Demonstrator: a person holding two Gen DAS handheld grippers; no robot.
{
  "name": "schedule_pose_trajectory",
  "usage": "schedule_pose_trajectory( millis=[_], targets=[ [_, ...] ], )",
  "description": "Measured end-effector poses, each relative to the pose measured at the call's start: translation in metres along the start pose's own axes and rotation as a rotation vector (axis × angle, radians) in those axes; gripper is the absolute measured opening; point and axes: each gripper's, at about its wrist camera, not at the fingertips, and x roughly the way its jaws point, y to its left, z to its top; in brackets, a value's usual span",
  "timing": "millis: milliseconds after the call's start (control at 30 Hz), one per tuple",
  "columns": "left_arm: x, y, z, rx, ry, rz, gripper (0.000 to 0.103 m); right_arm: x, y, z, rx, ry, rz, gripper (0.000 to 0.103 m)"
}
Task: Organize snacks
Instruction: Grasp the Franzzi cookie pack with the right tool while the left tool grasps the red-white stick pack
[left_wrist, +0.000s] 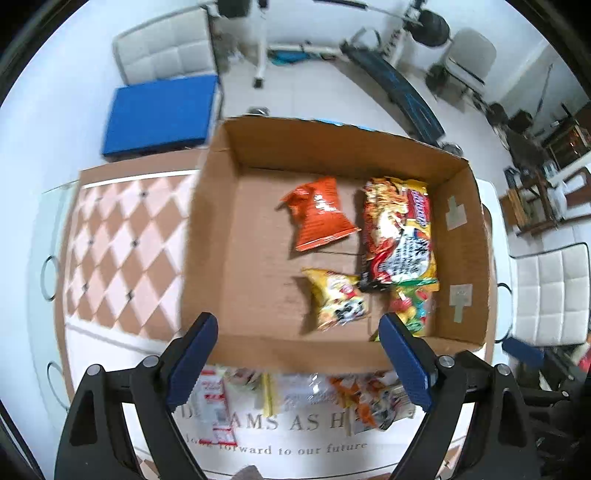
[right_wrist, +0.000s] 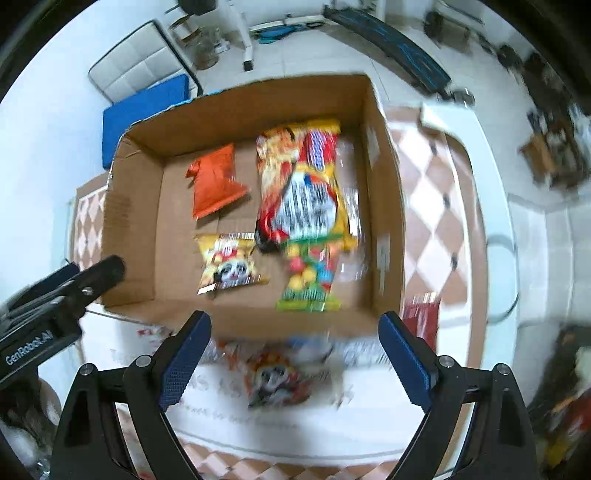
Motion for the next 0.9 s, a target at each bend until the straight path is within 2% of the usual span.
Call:
schedule_pose_trajectory(
  millis=[67, 133, 167, 267, 333, 433, 600, 667, 733, 800, 867, 900],
  targets=[
    [-0.001, 0.006, -0.02, -0.025, -0.016, 0.008, 0.089, 0.004, -0.012, -0.019, 0.085, 0.017, 0.055, 0.094],
    [0.001, 0.018, -0.043, -0.058, -0.006, 0.015, 0.089, 0.018, -0.034, -0.041, 0.215, 0.053, 0.115, 0.094],
    [0.005, 0.019, -0.051, -0.069, 0.001, 0.018, 0.089, 0.027, -0.045, -0.051, 0.259, 0.044, 0.157, 0.094],
    [0.02, 0.036, -0.08, -0.114, 0.051, 0.026, 0.089, 0.068, -0.079, -0.086, 0.491, 0.124, 0.261, 0.094],
    [0.035, 0.047, -0.098, -0.141, 0.103, 0.032, 0.089, 0.091, -0.094, -0.102, 0.606, 0.154, 0.306, 0.087],
    [0.053, 0.057, -0.118, -0.176, 0.146, 0.037, 0.089, 0.118, -0.103, -0.113, 0.705, 0.178, 0.329, 0.073],
    [0.073, 0.07, -0.138, -0.211, 0.185, 0.05, 0.089, 0.15, -0.103, -0.119, 0.839, 0.19, 0.378, 0.07],
    [0.078, 0.073, -0.144, -0.214, 0.194, 0.059, 0.089, 0.155, -0.1, -0.118, 0.86, 0.18, 0.372, 0.07],
    [0.082, 0.078, -0.148, -0.219, 0.198, 0.065, 0.089, 0.158, -0.093, -0.111, 0.825, 0.18, 0.33, 0.07],
    [0.085, 0.083, -0.153, -0.227, 0.206, 0.066, 0.089, 0.158, -0.079, -0.102, 0.733, 0.207, 0.245, 0.066],
    [0.086, 0.087, -0.157, -0.232, 0.211, 0.066, 0.089, 0.158, -0.068, -0.099, 0.645, 0.224, 0.208, 0.065],
    [0.087, 0.088, -0.159, -0.234, 0.214, 0.067, 0.089, 0.158, -0.059, -0.097, 0.553, 0.24, 0.172, 0.065]
  ],
)
